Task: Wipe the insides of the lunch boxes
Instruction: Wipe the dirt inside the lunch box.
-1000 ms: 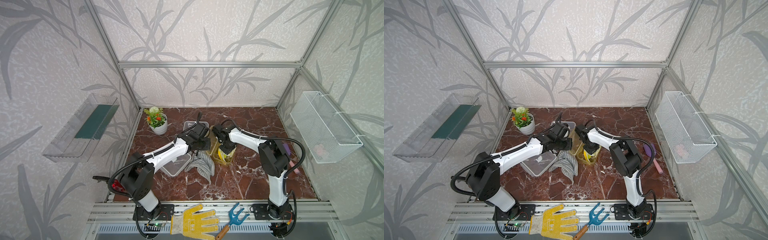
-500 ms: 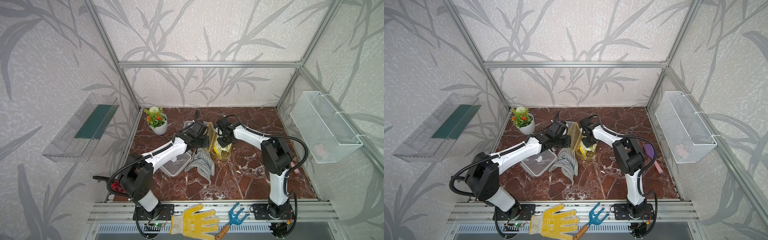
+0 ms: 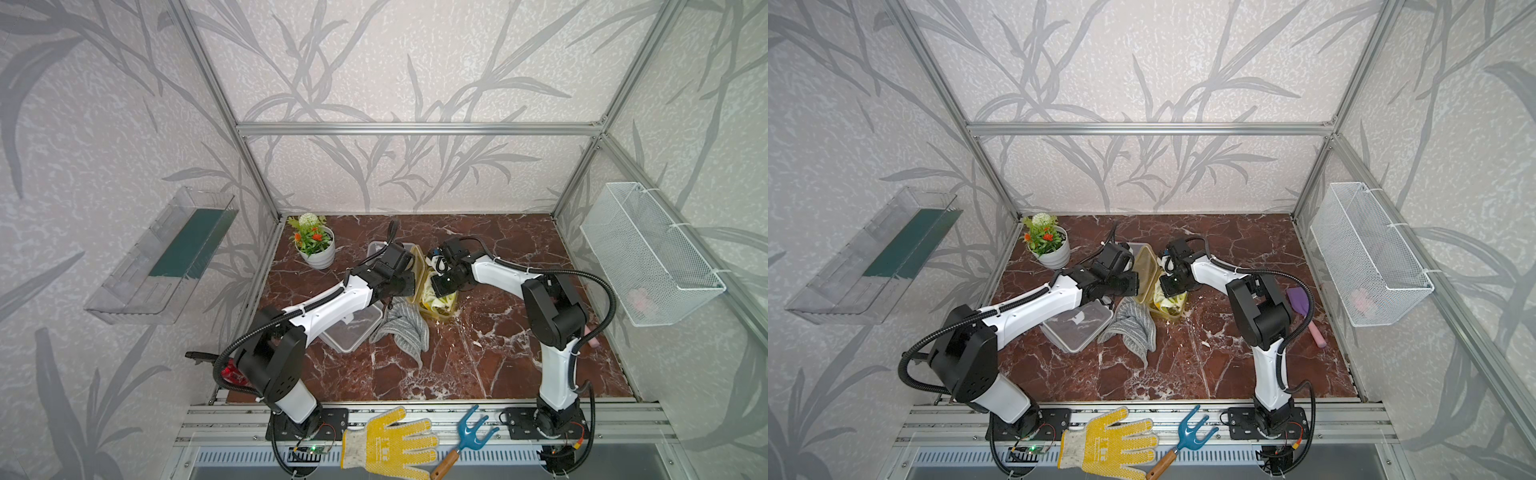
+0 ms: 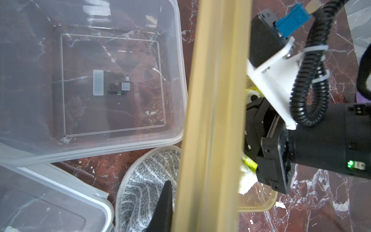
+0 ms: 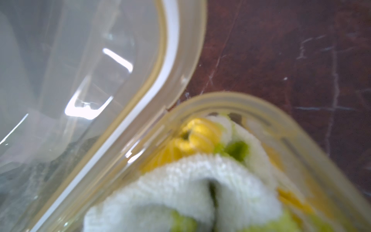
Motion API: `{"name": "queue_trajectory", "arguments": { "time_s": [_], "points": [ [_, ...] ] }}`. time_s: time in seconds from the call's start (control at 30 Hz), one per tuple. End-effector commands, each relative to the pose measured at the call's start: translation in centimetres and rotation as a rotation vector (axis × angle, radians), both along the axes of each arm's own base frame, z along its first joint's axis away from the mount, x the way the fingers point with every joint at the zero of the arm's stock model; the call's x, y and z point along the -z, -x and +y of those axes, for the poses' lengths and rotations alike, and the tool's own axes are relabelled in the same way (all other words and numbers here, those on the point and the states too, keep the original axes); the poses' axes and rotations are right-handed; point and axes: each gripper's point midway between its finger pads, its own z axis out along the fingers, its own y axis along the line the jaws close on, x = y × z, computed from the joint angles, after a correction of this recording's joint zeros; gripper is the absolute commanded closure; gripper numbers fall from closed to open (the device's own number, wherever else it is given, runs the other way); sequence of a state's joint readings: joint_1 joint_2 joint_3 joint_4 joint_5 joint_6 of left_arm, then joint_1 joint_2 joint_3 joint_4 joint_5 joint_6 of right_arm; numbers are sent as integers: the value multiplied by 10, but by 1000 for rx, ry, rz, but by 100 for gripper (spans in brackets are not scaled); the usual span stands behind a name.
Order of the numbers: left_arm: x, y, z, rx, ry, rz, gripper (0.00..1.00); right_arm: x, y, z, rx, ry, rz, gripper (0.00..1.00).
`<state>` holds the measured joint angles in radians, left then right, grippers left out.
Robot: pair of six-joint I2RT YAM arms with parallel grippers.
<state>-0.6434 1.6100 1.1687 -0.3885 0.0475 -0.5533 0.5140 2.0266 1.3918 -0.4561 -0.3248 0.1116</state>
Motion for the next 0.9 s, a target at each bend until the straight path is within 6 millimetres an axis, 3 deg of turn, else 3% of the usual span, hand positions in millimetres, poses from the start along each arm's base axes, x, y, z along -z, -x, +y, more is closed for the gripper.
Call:
{"name": "queue_trajectory", "arguments": {
  "time_s": [0.0, 0.23, 0.6, 0.87],
  "points": [
    [-18, 6, -15, 39, 84, -24, 93, -14, 32, 31, -114, -143, 77, 97],
    [-20, 4, -9, 25, 64, -48, 93, -10, 62, 17, -199, -88, 169, 97],
    [-22, 1, -3, -5, 49, -71, 93, -26, 85, 1, -233, -10, 259, 97],
    [-20, 3, 1, 3, 27, -68, 93, -14, 63, -64, -208, 406, 177, 97]
  ]
}}
